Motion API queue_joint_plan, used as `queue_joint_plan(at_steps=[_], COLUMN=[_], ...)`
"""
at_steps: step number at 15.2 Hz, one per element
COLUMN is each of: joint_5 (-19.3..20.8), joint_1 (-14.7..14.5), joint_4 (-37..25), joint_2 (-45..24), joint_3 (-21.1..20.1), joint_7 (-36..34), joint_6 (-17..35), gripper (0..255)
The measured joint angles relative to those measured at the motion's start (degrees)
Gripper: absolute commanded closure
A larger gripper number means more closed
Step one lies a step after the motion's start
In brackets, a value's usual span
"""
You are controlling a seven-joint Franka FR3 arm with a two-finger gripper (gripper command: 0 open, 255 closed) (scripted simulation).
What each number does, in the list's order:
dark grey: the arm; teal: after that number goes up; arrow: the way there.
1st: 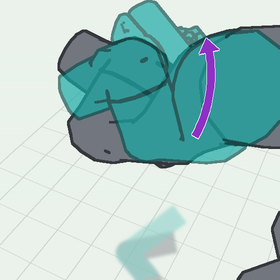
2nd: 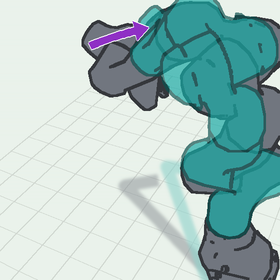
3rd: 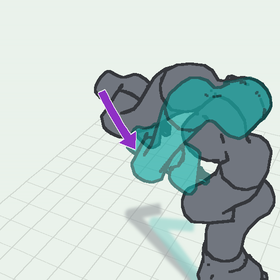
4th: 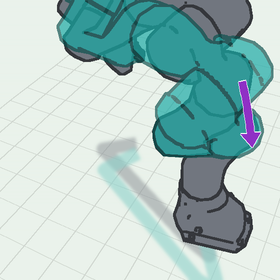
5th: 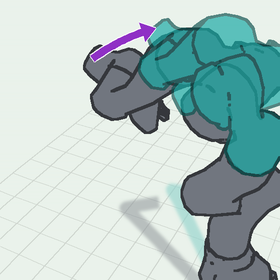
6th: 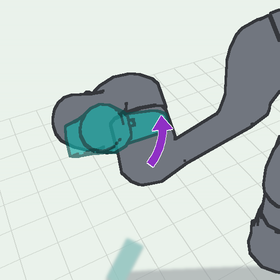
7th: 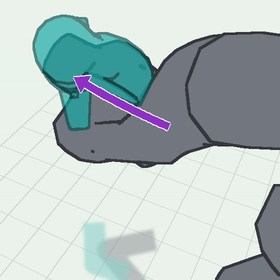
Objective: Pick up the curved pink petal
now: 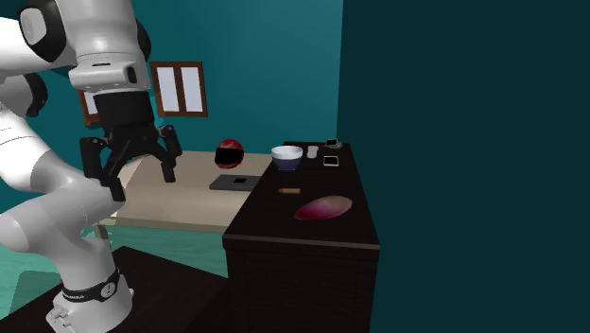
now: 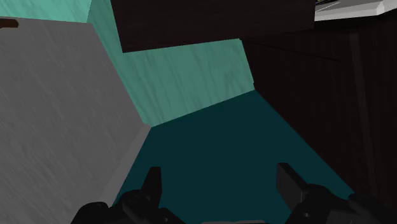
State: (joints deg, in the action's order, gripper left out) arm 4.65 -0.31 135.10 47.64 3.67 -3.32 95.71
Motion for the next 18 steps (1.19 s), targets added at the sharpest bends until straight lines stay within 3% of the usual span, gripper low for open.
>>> queue_joint_plan(at_steps=[2, 8, 18], joint_5=[-0.52, -7.26, -24.64], joint_1=[-0.30, -4.43, -15.42], joint_4=[0.40, 4.46, 5.97], joint_2=[-0.34, -6.25, -21.33], joint_3=[0.35, 3.90, 10.67], joint_7=[0.27, 3.87, 16.53], joint_6=[0.77, 11.02, 27.10], gripper=[0, 0, 0])
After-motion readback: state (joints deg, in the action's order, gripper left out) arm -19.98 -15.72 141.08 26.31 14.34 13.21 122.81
